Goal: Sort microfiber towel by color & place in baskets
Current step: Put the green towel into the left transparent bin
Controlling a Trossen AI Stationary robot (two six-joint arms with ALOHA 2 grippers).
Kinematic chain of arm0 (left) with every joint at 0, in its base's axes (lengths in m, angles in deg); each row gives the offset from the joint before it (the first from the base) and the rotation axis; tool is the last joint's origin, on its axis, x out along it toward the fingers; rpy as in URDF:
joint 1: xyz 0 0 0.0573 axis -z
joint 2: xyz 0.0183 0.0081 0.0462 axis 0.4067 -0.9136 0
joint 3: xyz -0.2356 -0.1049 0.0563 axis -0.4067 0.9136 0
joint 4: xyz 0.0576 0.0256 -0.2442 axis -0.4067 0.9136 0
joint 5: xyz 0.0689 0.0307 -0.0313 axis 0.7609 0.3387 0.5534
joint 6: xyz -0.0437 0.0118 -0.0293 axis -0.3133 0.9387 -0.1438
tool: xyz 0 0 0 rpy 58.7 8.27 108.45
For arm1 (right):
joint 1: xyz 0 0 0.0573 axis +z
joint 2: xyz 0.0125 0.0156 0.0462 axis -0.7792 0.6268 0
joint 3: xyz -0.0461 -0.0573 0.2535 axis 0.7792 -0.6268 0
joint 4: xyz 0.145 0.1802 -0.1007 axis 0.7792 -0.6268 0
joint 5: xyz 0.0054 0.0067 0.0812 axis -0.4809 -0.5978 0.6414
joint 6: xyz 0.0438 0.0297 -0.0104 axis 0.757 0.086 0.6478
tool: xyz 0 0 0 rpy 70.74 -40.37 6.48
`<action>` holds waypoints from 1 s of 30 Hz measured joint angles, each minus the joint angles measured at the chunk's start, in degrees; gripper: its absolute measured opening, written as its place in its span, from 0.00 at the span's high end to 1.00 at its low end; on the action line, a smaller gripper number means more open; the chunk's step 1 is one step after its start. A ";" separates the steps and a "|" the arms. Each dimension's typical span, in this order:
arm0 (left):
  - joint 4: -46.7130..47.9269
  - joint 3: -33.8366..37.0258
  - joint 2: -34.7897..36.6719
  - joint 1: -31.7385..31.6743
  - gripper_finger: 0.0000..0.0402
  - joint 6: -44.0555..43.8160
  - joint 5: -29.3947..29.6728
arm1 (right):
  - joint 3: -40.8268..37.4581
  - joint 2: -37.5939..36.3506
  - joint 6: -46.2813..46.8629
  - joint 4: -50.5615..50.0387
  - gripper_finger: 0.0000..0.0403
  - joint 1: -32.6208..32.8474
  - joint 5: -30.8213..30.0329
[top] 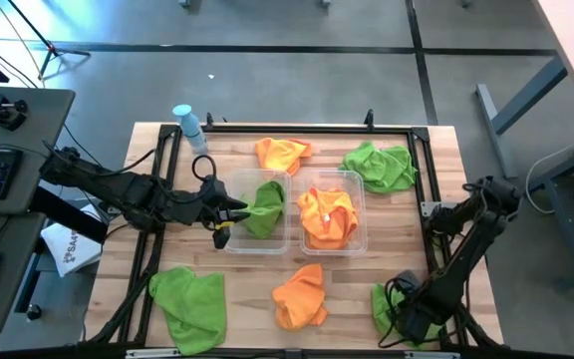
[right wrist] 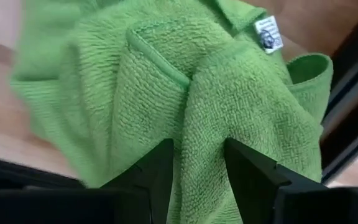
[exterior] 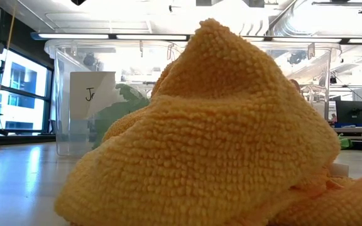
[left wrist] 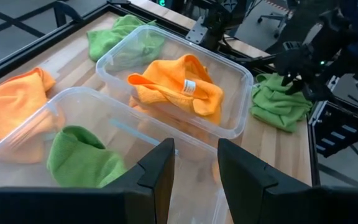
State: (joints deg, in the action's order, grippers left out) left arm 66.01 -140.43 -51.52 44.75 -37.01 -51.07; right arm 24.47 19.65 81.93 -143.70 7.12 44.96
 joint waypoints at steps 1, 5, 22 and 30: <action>0.00 0.00 0.00 0.00 0.73 0.00 -0.06 | 0.00 0.61 -0.35 0.08 0.65 -0.02 1.30; 0.00 0.00 0.00 0.00 0.73 0.00 -0.10 | 0.00 1.64 -1.77 1.16 0.73 0.00 4.33; 0.24 0.00 0.00 -0.02 0.73 2.89 -0.64 | 16.81 -2.47 -2.08 -22.43 0.99 0.00 -20.72; 5.63 -0.02 0.07 -0.03 0.73 3.16 -1.82 | 30.61 -3.04 -6.14 -33.66 1.00 0.00 -37.26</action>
State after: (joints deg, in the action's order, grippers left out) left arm 71.64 -140.45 -51.45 44.72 -33.85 -52.89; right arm 55.08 16.61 75.79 -177.36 7.12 7.70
